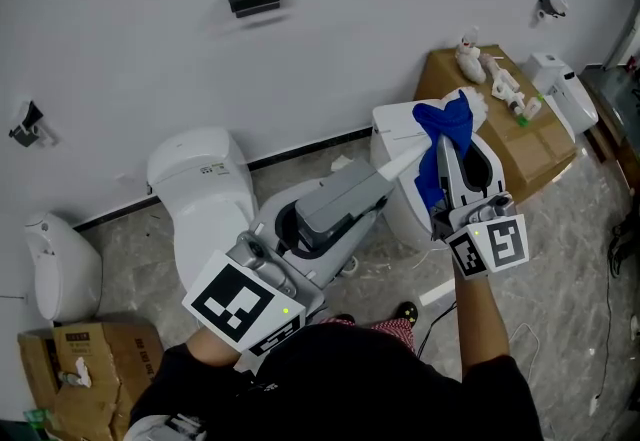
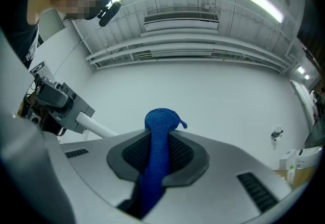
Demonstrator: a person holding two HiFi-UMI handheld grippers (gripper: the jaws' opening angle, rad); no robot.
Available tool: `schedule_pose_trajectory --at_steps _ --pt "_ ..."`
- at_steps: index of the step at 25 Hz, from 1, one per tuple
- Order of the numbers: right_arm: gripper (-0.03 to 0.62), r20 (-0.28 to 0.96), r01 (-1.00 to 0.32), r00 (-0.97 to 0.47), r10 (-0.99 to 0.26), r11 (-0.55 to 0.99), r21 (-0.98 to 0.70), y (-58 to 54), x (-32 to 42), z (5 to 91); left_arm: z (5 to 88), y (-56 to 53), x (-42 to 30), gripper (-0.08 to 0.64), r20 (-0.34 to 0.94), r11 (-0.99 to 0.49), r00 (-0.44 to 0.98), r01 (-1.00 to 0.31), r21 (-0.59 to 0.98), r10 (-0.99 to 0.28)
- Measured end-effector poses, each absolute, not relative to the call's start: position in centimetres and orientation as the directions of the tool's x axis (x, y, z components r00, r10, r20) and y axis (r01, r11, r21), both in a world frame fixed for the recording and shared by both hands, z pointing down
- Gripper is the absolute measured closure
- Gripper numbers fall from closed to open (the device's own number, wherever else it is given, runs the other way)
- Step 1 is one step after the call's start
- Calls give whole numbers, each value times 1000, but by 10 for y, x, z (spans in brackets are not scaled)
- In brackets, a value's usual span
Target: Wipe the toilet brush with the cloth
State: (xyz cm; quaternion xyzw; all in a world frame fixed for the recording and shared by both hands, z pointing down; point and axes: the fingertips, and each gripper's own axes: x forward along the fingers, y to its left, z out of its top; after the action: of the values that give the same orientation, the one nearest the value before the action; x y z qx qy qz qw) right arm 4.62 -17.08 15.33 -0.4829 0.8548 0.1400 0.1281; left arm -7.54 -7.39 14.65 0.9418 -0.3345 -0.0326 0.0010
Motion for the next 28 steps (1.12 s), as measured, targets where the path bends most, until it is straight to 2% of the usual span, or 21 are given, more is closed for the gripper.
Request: schedule_pose_trajectory --at_steps 28 --pt "528 -346 -906 -423 -838 403 131 -190 76 154 139 -68 -74 393 -65 -777 775 -630 16 -629"
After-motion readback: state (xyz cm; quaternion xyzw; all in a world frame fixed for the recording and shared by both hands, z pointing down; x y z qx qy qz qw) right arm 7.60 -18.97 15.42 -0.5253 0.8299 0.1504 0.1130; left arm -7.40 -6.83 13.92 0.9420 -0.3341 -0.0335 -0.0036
